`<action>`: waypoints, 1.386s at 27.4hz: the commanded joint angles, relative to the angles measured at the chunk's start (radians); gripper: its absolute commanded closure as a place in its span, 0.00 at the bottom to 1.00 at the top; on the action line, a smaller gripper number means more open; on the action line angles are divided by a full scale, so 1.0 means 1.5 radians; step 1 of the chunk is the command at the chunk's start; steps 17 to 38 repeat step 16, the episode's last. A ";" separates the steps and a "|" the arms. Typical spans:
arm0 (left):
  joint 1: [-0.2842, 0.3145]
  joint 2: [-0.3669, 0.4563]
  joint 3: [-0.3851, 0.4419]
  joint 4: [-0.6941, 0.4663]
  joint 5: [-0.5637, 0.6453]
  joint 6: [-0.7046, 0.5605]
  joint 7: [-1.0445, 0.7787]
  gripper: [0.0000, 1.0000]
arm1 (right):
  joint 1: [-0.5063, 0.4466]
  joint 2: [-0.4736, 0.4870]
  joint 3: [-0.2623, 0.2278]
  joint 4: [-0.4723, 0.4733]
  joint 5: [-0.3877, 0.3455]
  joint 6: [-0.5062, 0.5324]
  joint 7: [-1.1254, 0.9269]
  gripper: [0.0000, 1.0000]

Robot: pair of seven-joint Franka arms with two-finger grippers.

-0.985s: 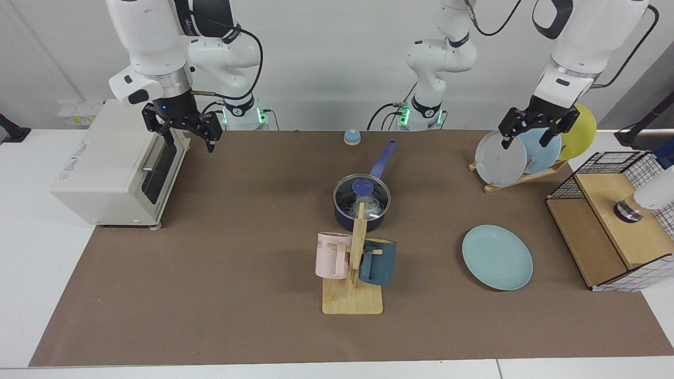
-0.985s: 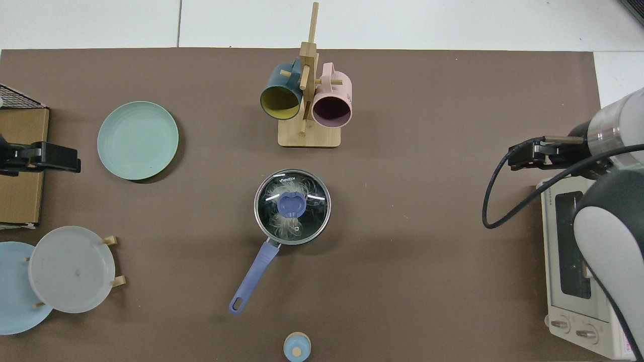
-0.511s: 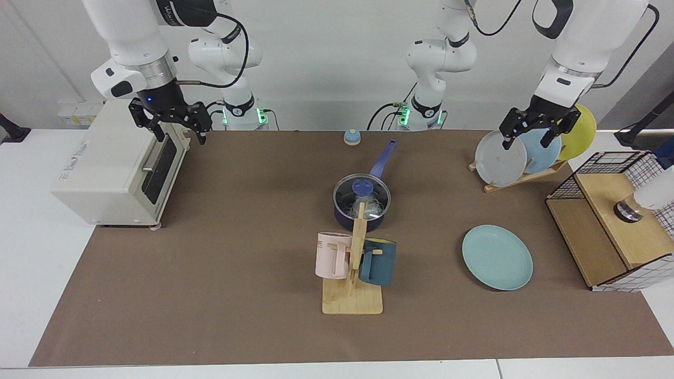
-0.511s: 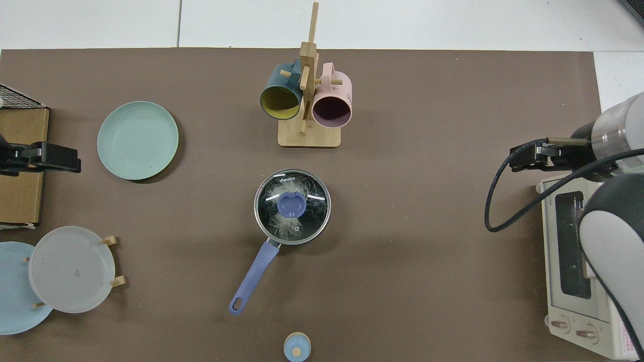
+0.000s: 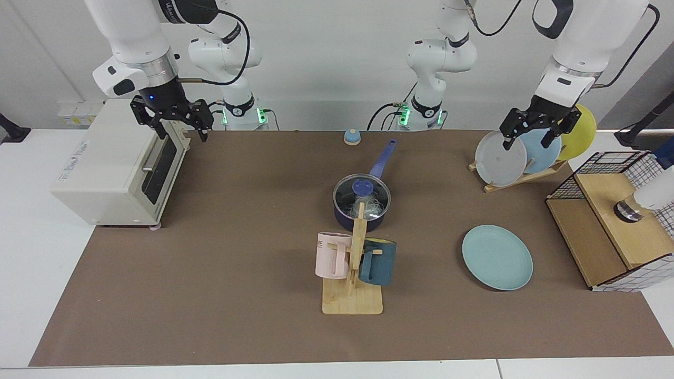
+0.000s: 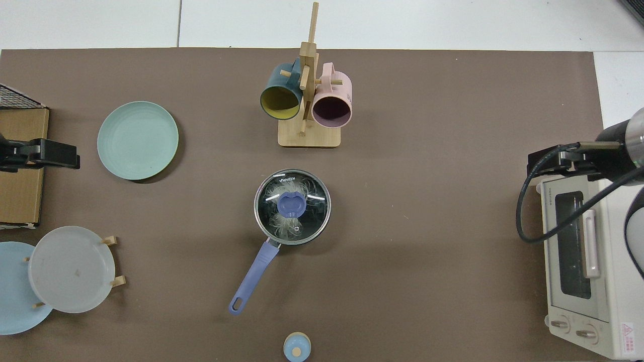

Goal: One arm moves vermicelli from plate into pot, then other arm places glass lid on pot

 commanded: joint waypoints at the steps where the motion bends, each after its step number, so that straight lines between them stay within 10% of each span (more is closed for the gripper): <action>1: -0.001 -0.011 0.005 -0.013 -0.012 0.020 0.010 0.00 | -0.004 -0.002 0.000 0.002 0.015 -0.011 -0.023 0.00; 38: -0.001 -0.018 0.006 -0.020 -0.013 0.033 0.008 0.00 | -0.005 -0.003 0.000 0.001 0.014 -0.015 -0.023 0.00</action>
